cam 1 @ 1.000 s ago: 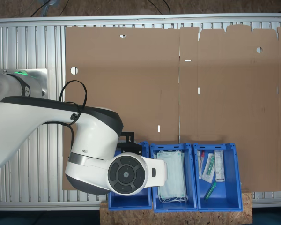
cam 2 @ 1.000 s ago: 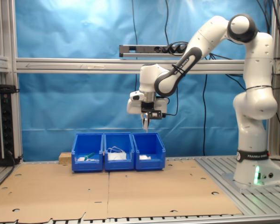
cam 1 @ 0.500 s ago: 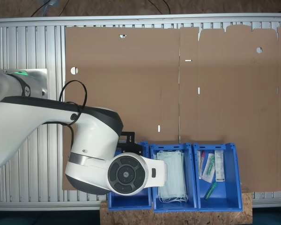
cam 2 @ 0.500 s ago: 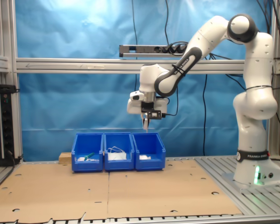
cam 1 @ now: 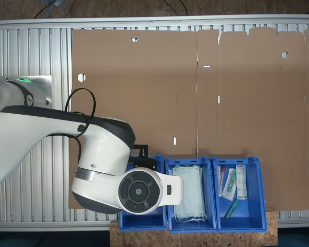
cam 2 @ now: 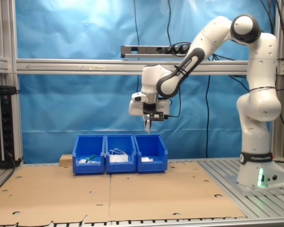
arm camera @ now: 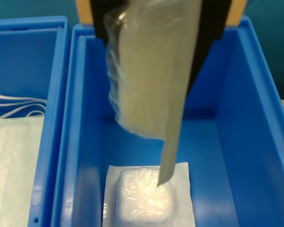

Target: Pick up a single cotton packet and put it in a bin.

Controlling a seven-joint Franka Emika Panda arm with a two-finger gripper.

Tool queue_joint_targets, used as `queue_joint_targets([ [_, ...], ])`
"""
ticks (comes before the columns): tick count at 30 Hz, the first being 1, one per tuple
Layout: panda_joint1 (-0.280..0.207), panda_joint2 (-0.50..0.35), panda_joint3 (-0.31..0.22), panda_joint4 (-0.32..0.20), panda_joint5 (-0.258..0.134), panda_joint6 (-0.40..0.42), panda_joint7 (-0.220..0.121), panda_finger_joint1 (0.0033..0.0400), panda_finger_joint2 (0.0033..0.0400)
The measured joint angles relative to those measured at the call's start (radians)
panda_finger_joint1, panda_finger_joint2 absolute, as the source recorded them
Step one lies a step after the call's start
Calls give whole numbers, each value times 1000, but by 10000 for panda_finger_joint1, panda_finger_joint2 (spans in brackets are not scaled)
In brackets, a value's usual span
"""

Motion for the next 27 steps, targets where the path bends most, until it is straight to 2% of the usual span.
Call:
queue_joint_targets([
  [4,0,0,0,0,0,0,0,53,53],
  [5,0,0,0,0,0,0,0,106,106],
  [9,0,0,0,0,0,0,1,106,106],
  [10,0,0,0,0,0,0,1,203,203],
  [14,0,0,0,0,0,0,1,203,203],
  [15,0,0,0,0,0,0,1,284,284],
  [21,0,0,0,0,0,0,1,284,284],
  [22,0,0,0,0,0,0,1,366,366],
  [25,0,0,0,0,0,0,2,366,366],
  [26,0,0,0,0,0,0,2,394,394],
  [27,0,0,0,0,0,0,2,394,394],
])
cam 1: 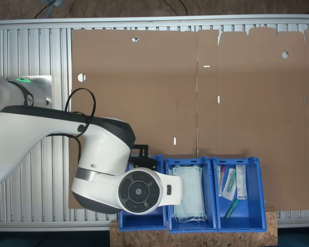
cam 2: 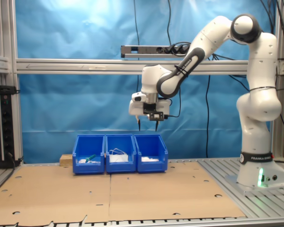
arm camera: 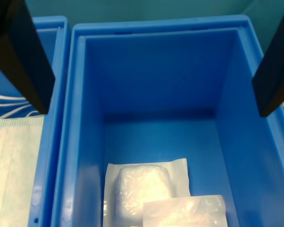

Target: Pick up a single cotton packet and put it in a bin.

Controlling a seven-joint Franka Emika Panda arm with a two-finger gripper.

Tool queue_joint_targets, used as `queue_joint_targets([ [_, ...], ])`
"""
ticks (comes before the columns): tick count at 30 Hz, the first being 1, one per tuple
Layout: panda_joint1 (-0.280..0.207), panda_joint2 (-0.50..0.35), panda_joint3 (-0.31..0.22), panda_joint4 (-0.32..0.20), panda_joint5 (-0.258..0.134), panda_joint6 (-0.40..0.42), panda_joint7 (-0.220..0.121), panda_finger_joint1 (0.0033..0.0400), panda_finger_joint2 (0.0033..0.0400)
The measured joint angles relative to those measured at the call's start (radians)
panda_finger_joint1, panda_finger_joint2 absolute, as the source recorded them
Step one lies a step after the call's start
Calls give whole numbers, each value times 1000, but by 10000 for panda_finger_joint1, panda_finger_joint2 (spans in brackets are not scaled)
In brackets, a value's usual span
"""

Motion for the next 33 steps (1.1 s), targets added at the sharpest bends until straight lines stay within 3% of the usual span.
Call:
queue_joint_targets([
  [33,0,0,0,0,0,0,12,400,400],
])
